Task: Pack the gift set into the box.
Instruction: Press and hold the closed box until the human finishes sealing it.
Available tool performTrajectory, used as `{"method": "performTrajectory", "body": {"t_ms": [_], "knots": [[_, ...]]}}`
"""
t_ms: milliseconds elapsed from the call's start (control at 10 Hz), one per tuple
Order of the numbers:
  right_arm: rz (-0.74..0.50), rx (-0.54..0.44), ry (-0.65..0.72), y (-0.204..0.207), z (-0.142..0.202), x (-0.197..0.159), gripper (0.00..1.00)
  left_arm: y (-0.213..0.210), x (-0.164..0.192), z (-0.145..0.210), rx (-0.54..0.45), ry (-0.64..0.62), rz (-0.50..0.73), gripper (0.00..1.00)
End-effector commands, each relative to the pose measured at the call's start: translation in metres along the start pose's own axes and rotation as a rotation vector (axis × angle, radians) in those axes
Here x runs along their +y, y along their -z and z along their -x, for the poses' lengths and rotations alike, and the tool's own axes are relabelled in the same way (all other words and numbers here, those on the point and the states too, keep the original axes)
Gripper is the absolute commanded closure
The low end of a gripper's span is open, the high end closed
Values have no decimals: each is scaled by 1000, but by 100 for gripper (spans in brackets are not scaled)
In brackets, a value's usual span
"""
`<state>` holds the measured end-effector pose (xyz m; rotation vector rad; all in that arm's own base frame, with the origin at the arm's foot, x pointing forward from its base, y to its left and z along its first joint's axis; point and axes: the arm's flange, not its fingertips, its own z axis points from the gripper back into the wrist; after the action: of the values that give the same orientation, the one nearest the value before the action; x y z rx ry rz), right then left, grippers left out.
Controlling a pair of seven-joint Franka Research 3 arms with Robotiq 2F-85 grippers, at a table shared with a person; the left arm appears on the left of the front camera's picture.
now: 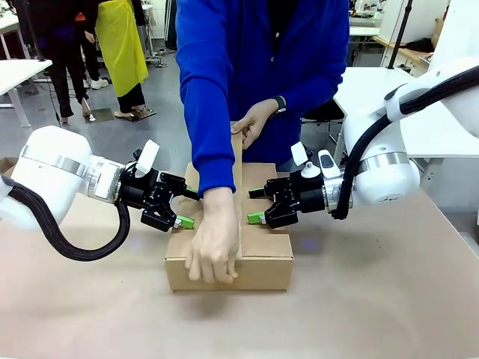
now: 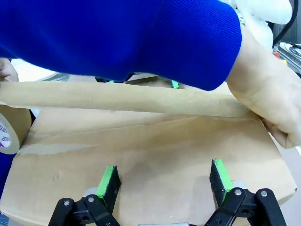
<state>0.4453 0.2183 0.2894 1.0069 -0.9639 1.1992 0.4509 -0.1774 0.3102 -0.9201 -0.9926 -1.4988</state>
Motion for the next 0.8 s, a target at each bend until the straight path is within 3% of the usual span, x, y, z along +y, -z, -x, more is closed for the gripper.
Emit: {"method": "performTrajectory", "body": {"t_ms": [0, 700], "knots": [[3, 8, 3, 1, 2, 0, 0, -1, -1, 2, -2, -1, -7, 0], [3, 8, 3, 1, 2, 0, 0, -1, -1, 2, -2, -1, -7, 0]]}}
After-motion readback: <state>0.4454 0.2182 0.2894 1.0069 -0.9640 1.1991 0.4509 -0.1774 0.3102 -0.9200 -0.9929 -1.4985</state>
